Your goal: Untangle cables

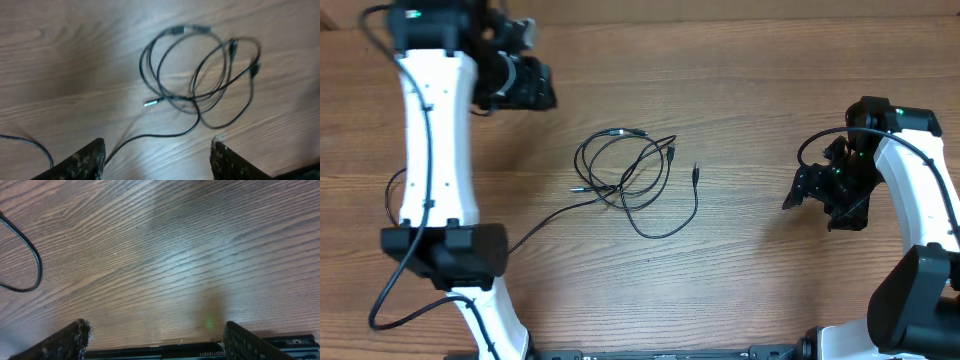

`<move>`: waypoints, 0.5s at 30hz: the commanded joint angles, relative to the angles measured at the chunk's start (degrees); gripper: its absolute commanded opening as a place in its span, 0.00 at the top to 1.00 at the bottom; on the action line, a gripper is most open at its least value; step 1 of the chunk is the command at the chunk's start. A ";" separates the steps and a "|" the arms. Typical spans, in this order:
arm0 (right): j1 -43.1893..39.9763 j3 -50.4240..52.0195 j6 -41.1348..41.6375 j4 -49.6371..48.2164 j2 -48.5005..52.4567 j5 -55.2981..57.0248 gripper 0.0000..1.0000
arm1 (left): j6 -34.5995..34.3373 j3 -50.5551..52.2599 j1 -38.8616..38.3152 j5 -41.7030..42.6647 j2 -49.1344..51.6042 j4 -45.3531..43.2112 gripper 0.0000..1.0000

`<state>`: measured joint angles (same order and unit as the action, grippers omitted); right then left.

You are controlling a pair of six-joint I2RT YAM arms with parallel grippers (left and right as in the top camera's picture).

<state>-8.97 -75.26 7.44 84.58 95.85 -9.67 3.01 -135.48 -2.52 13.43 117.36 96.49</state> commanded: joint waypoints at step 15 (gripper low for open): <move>-0.20 -0.87 -0.22 -0.26 -0.81 -0.24 0.16 | -12.96 42.12 -11.56 -12.46 -20.57 -0.48 0.45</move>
<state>-8.97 -75.26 7.46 84.60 95.85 -9.69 -7.18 -97.03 -13.80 4.64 108.36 96.25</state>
